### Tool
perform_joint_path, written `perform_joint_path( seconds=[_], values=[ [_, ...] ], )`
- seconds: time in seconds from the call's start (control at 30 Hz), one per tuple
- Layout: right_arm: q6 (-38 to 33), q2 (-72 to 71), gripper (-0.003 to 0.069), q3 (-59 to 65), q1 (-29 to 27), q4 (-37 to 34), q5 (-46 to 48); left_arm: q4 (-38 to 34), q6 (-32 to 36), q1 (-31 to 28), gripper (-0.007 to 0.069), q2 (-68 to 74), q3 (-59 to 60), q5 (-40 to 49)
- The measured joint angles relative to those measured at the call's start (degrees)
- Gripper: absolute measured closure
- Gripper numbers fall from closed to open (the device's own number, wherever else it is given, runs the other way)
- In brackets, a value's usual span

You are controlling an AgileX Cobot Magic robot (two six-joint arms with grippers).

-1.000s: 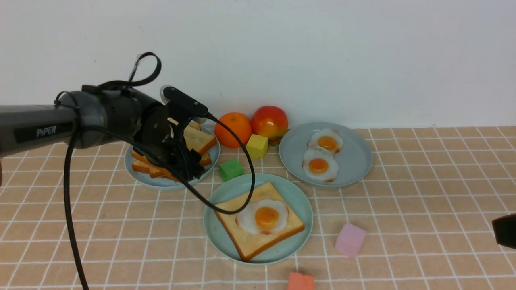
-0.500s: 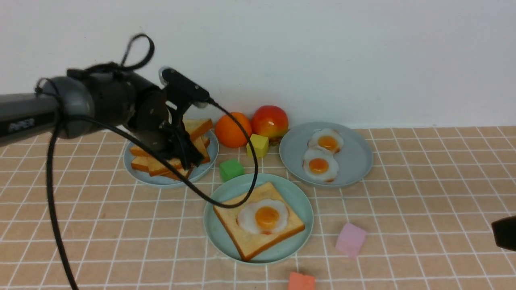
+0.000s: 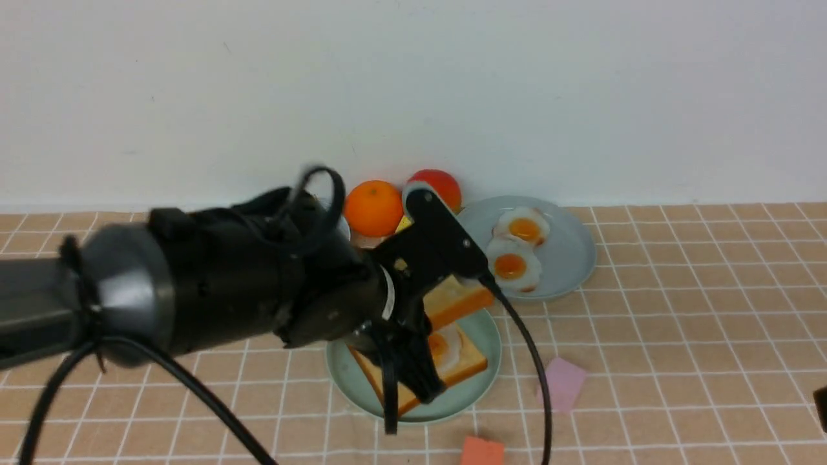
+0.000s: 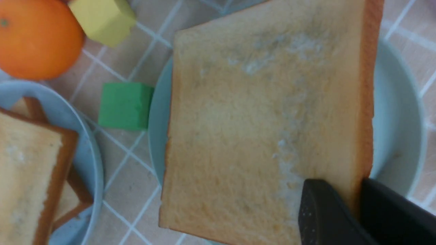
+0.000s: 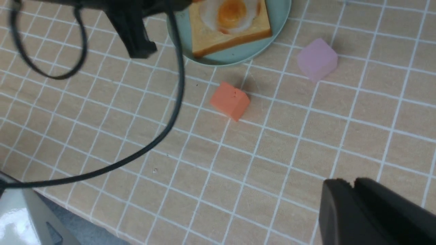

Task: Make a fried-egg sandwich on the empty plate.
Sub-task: Use the left arm to place a slice of bread on the fried egg in the middle

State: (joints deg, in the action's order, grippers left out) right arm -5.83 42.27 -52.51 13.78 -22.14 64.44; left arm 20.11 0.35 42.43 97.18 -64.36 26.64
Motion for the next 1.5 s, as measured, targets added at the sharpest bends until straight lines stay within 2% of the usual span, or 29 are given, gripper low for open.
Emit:
perform_joint_path(
  seconds=[0.3, 0.77, 1.17, 1.27, 1.5],
  values=[
    [0.8, -2.5, 0.0578, 0.0, 0.0, -2.9, 1.4, 1.1, 0.6, -0.1, 0.0516, 3.2, 0.1, -1.4],
    [1.1, -4.0, 0.0574, 0.0, 0.0, -3.0, 2.6, -3.0, 1.7, -0.1, 0.0516, 3.5, 0.1, -1.7],
    [1.1, -4.0, 0.0571, 0.0, 0.0, -3.0, 2.6, -5.9, 3.5, -0.1, 0.03, 3.5, 0.1, -1.6],
    [1.2, -4.0, 0.0571, 0.0, 0.0, -3.0, 2.6, -7.6, 3.5, -0.1, 0.0276, 3.4, 0.1, -0.8],
    [1.3, -4.0, 0.0571, 0.0, 0.0, -3.0, 2.6, -8.9, 3.6, -0.1, 0.027, 0.8, 0.1, 1.1]
  ],
)
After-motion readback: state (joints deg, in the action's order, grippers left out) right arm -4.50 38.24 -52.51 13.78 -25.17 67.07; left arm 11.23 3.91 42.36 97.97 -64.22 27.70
